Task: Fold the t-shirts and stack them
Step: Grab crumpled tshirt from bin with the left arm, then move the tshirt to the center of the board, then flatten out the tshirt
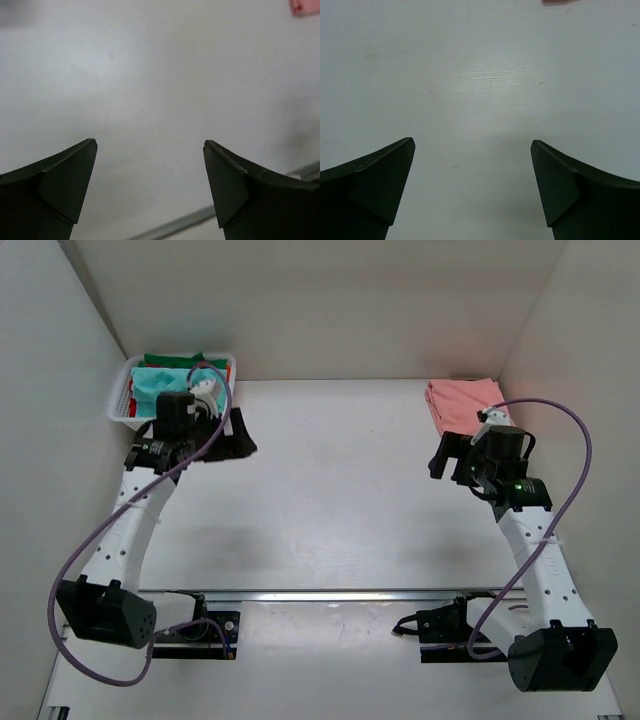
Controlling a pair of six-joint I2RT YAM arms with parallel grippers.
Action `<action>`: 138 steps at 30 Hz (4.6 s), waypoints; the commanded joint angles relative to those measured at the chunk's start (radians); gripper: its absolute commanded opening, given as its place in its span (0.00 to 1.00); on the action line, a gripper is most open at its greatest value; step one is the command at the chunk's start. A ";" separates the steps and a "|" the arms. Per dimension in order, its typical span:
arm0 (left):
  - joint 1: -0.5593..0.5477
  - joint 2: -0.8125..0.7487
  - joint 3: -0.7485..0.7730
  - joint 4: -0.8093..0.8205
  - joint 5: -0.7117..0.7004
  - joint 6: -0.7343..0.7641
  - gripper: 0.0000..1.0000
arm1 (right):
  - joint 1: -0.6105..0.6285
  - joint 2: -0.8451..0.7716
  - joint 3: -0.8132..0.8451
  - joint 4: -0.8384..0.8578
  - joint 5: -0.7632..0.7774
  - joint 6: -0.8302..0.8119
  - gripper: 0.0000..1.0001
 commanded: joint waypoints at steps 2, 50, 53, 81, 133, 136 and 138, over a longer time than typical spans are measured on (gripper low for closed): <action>0.000 0.040 0.194 0.145 -0.060 0.104 0.99 | 0.016 0.017 -0.018 0.050 -0.041 0.001 0.99; 0.338 1.182 1.333 0.284 -0.051 -0.347 0.00 | 0.118 0.366 0.202 0.121 -0.210 0.075 0.99; 0.312 0.972 1.153 0.386 -0.071 -0.346 0.00 | 0.138 0.308 0.162 0.127 -0.215 0.096 0.99; 0.036 -0.118 -0.247 0.412 0.027 -0.278 0.74 | 0.325 0.049 -0.151 0.274 -0.215 0.227 0.99; 0.043 -0.408 -0.130 0.430 -0.412 -0.323 0.00 | 0.108 0.221 0.395 0.192 -0.103 0.211 0.00; 0.014 -0.336 -0.027 0.319 -0.326 -0.281 0.00 | 0.057 0.181 0.436 0.152 -0.147 0.216 0.00; -0.022 -0.324 -0.124 0.305 -0.295 -0.292 0.00 | 0.057 0.181 0.418 0.129 -0.156 0.207 0.00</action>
